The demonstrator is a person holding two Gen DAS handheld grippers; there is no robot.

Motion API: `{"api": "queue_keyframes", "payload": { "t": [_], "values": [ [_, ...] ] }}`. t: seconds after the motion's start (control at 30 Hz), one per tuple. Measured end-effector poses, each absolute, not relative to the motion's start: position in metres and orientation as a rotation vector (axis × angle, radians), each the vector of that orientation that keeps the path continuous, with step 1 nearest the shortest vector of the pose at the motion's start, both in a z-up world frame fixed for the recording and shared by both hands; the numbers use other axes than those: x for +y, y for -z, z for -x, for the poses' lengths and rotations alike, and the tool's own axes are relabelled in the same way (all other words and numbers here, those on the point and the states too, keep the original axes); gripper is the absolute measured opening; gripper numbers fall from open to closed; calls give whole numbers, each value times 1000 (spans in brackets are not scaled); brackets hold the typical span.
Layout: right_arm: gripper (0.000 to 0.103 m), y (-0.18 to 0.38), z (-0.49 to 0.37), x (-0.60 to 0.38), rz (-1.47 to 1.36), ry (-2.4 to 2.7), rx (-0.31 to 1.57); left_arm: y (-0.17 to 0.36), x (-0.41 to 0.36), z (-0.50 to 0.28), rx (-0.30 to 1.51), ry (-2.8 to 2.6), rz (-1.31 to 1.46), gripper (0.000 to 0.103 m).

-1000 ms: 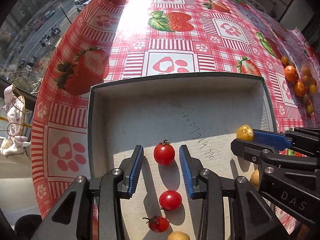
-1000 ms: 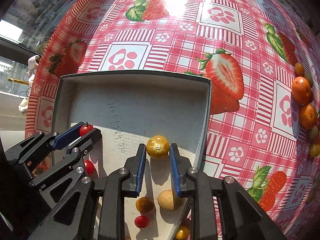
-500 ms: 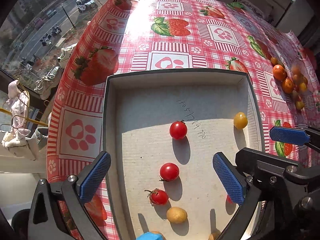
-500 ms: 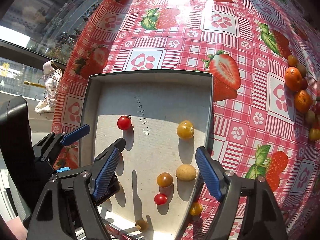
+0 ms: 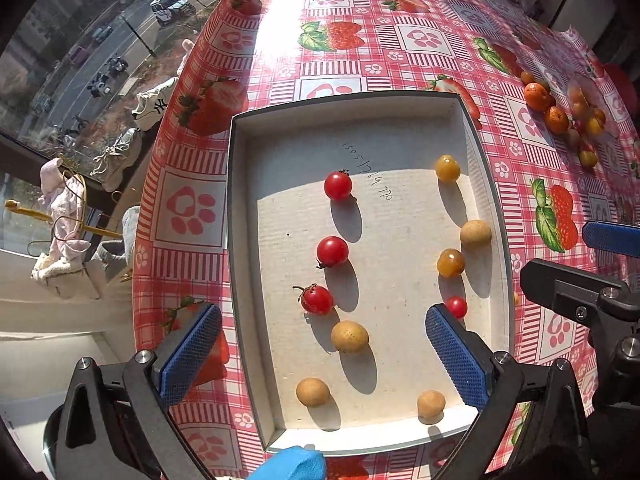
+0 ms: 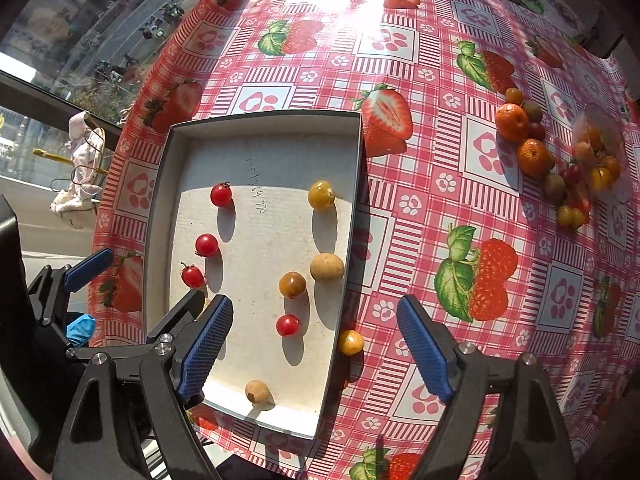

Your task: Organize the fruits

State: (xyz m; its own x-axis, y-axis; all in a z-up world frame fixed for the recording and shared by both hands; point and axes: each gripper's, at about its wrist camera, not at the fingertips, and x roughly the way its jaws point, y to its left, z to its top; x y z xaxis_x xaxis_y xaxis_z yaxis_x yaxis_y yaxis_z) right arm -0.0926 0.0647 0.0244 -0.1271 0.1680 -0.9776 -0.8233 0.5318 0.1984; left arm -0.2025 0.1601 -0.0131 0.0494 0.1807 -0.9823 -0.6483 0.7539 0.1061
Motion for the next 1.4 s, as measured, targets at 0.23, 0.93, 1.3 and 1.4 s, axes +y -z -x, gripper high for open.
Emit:
{"api": "queue_keyframes", "payload": {
  "t": [0.23, 0.93, 1.3, 1.4],
  "values": [
    [87, -35, 108, 44, 641, -909, 1434, 12, 141, 221, 1453, -583, 412, 103],
    [103, -54, 136, 25, 692, -923, 1385, -5, 130, 244, 1447, -525, 417, 103],
    [103, -63, 140, 28, 709, -928, 1356, -14, 130, 242, 1415, -531, 408, 103],
    [103, -62, 142, 28, 717, -929, 1359, -13, 130, 243, 1414, -535, 416, 103]
  ]
}}
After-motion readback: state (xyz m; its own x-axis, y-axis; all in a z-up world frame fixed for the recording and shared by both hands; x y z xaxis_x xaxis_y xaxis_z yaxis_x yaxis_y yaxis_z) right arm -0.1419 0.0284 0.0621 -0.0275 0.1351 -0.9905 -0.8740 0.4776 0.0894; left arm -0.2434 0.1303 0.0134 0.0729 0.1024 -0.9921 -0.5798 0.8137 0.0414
